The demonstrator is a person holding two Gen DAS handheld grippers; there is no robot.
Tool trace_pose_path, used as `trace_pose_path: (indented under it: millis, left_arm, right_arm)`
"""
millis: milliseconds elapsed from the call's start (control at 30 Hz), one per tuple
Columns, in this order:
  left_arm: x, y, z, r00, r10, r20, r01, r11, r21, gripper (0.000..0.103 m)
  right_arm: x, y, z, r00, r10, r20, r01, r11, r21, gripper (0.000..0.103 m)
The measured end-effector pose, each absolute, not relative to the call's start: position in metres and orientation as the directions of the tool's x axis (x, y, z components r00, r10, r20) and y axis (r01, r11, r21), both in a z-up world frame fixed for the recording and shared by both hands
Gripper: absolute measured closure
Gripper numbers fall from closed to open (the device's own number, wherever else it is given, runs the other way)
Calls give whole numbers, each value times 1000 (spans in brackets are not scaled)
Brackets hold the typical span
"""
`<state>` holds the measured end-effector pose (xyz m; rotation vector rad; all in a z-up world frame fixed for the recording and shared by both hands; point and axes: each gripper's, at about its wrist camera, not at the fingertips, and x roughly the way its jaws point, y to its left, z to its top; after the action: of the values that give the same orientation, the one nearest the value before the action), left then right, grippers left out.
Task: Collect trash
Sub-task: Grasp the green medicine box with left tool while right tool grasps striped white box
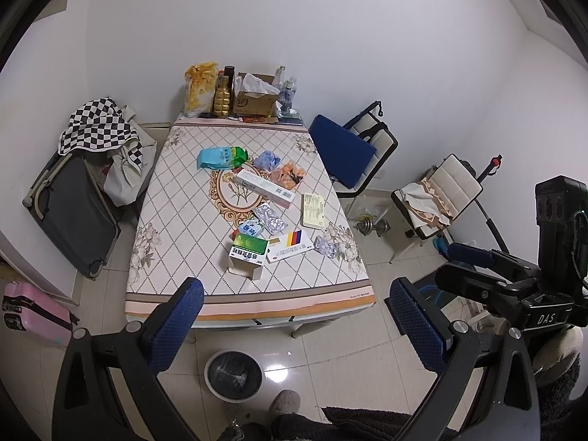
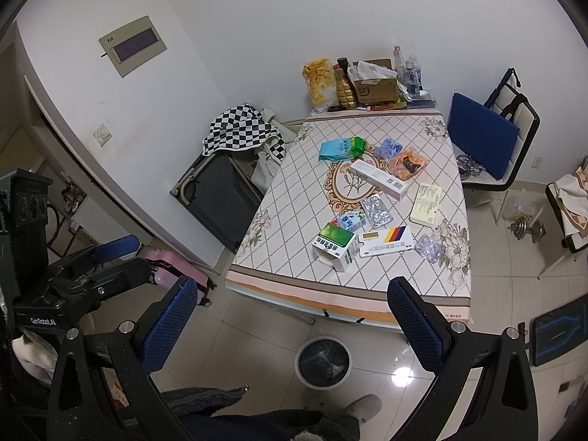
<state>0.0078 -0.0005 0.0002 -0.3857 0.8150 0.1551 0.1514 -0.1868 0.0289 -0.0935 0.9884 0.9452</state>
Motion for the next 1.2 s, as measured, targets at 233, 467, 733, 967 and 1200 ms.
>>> trace_pose_path:
  millis: [233,467,733,967,1200]
  left_arm:
    - [36,17,-28,609,194,-769,-378,923,-67,0]
    - [123,57,-137,413,222,-883,-444,896,17,0]
    - [234,67,-259,178,148,-973,-394,917,68,0]
    - [300,73,-344,-16,97,-995,-312,945,97,0]
    - [307,86,-358,-36,64,-997,-367,927,73,13]
  right_arm:
    - [159,-181,11,277,582,-764,-602,725,334,0]
    - [234,-181,-88,280,393,-876,-313,900,304,0]
    - [363,-177,-241,140,234,-962,-122,968,217,0]
    - [446,-158,-338,0,133,-991,-120,984,132,0]
    - [475,-147,-380,-122,134,-983,-89,985,145,0]
